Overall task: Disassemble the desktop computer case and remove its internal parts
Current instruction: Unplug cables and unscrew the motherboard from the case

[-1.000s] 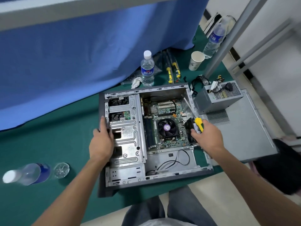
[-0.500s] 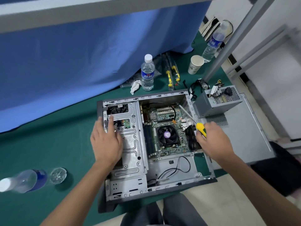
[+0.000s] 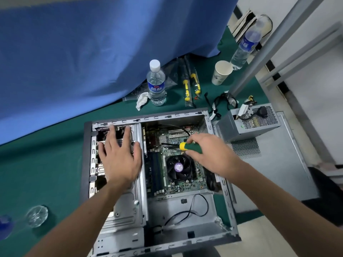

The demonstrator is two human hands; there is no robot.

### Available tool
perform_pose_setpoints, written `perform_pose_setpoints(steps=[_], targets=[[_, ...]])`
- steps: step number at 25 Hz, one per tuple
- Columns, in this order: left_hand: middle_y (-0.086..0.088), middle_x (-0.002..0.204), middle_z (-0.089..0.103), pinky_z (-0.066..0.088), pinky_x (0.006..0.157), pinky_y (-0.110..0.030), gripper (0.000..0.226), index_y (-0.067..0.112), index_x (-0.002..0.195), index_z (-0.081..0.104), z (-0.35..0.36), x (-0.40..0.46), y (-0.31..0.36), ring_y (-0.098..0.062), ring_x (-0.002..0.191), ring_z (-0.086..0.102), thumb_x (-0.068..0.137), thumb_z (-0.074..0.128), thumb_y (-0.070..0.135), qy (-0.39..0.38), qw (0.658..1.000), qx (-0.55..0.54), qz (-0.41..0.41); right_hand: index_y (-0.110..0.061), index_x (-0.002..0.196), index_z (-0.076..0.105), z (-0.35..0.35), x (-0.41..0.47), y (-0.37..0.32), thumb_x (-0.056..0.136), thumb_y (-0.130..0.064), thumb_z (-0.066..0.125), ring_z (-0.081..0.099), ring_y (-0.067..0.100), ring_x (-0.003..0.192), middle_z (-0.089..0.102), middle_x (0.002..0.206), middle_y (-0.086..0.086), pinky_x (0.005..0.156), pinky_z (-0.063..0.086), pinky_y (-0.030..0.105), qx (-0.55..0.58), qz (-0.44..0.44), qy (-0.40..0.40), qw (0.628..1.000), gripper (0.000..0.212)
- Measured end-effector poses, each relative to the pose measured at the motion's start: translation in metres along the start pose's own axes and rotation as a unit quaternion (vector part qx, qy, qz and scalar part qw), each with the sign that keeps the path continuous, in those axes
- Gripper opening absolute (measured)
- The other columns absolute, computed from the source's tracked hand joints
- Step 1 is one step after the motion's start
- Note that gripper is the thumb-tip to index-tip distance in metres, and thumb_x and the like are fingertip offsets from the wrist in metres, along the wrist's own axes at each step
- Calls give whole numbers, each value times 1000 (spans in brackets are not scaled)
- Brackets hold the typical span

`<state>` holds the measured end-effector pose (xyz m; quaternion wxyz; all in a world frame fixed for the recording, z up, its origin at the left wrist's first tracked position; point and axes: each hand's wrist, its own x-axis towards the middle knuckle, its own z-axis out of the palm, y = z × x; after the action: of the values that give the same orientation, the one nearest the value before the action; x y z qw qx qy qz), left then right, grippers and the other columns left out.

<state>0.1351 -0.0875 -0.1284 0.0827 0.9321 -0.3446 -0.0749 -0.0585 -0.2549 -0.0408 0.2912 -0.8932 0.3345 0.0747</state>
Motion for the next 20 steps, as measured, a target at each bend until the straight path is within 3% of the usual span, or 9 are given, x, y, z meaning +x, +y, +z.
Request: perform_pose_setpoints(steps=[4, 20], targets=[[-7, 164, 7, 8, 119, -49, 58, 36, 152, 25, 3, 0, -2, -27, 146, 19, 98, 20, 57, 9, 1000, 4, -2, -23, 117, 67, 7, 24, 4, 95, -39, 59, 62, 12, 95, 67, 112, -3, 88, 53, 32, 1, -16, -16, 1000, 29], [-8, 163, 11, 12, 118, -49, 58, 36, 151, 28, -1, 0, 0, -29, 143, 24, 96, 23, 54, 13, 1000, 21, -10, -22, 111, 69, 21, 54, 7, 96, -33, 58, 62, 14, 85, 64, 104, -4, 81, 56, 32, 8, -29, -50, 998, 22]])
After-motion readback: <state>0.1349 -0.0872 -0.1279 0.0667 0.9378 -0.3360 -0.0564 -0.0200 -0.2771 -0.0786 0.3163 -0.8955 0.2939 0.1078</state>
